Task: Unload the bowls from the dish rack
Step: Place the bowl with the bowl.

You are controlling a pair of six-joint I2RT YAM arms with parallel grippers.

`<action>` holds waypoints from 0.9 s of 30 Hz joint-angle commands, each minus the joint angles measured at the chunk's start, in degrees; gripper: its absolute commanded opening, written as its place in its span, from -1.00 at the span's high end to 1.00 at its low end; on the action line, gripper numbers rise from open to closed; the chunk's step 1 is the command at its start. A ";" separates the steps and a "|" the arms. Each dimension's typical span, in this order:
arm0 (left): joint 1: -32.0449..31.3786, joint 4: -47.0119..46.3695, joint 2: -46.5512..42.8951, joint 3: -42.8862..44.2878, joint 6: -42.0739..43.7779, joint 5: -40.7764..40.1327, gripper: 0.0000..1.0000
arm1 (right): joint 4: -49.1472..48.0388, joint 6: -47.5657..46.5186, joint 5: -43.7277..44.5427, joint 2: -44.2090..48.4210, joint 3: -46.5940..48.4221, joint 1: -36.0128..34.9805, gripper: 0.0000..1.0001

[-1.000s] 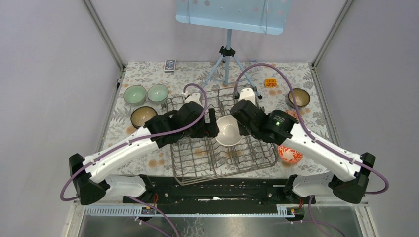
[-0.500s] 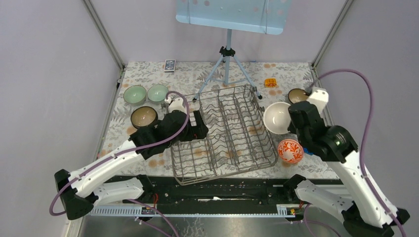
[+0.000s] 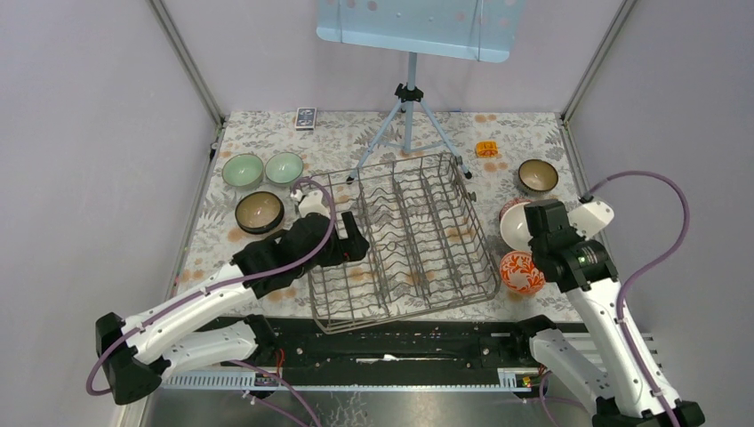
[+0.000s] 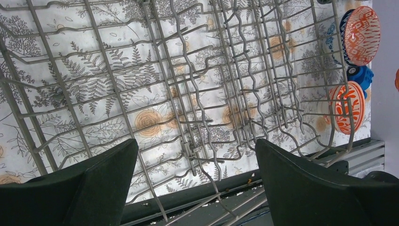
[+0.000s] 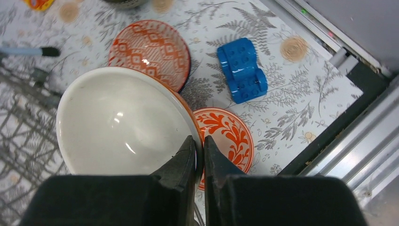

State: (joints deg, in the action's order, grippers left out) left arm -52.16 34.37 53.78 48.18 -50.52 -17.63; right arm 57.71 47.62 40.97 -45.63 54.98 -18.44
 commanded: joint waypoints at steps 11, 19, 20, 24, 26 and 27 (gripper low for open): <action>0.29 -5.83 -1.94 -6.09 -4.15 2.82 -0.97 | -1.31 19.19 -2.48 5.44 -10.95 5.96 1.00; 0.28 -7.10 1.62 -6.97 -5.35 4.68 -0.97 | 3.58 29.80 -1.66 8.07 -15.54 5.96 1.00; 0.27 -7.04 2.06 -6.89 -5.42 4.81 -0.98 | 3.28 30.01 -1.66 8.88 -16.55 5.96 1.00; 0.29 -7.32 3.04 -7.12 -6.23 4.93 -0.98 | 2.84 30.73 -2.12 10.45 -18.88 5.96 1.00; 0.29 -7.78 3.45 -7.44 -6.50 5.22 -0.97 | 2.61 31.42 -2.88 10.59 -20.23 5.96 1.00; 0.29 -7.83 3.58 -7.46 -6.58 5.23 -0.97 | 2.13 31.52 -3.32 10.87 -20.96 5.96 1.00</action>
State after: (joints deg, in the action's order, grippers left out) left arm -52.16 29.78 56.95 41.08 -55.88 -13.17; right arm 60.84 74.85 37.17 -35.29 35.88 -12.78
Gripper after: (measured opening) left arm 0.988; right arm 0.111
